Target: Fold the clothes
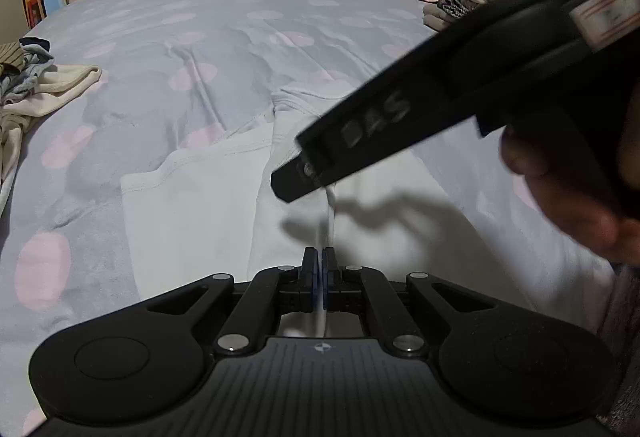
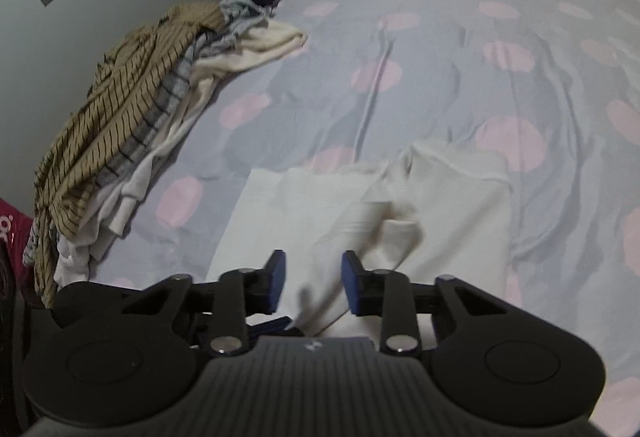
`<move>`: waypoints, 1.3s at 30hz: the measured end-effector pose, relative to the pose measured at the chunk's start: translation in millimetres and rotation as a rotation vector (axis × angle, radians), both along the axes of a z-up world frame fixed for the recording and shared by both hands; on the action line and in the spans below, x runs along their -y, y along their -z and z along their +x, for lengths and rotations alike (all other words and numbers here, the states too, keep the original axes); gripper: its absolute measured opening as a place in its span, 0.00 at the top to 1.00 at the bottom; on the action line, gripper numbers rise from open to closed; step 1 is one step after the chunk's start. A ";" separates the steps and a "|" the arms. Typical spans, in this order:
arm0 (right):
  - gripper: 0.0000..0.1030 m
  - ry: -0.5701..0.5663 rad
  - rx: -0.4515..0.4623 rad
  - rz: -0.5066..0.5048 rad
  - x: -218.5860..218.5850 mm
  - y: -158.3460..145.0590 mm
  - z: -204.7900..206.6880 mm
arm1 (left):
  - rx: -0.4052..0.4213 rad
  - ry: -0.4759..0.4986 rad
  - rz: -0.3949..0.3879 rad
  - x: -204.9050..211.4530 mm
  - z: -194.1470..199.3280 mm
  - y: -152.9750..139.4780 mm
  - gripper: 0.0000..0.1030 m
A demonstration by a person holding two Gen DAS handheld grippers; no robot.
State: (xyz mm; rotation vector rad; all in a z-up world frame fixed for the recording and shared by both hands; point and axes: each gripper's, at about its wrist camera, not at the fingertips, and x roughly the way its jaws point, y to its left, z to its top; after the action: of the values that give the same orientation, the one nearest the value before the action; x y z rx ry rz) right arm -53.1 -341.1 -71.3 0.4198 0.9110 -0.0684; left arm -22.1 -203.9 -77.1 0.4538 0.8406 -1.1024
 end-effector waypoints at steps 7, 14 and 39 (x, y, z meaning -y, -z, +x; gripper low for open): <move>0.86 0.011 -0.088 -0.046 0.4 27.8 7.0 | -0.021 0.003 0.007 -1.1 1.6 3.9 1.00; 0.98 0.009 -0.128 -0.072 -1.2 28.9 4.1 | -0.062 -0.026 -0.001 -13.6 15.9 -10.1 0.83; 0.90 0.050 -0.118 -0.038 15.5 0.4 -9.5 | -0.139 -0.026 -0.023 -15.0 19.3 -6.7 0.97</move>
State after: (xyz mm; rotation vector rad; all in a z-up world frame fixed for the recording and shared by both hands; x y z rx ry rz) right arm -62.6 -356.7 -71.7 0.4068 1.0142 -0.1577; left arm -2.8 -188.9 -70.4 0.3489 0.9527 -1.1276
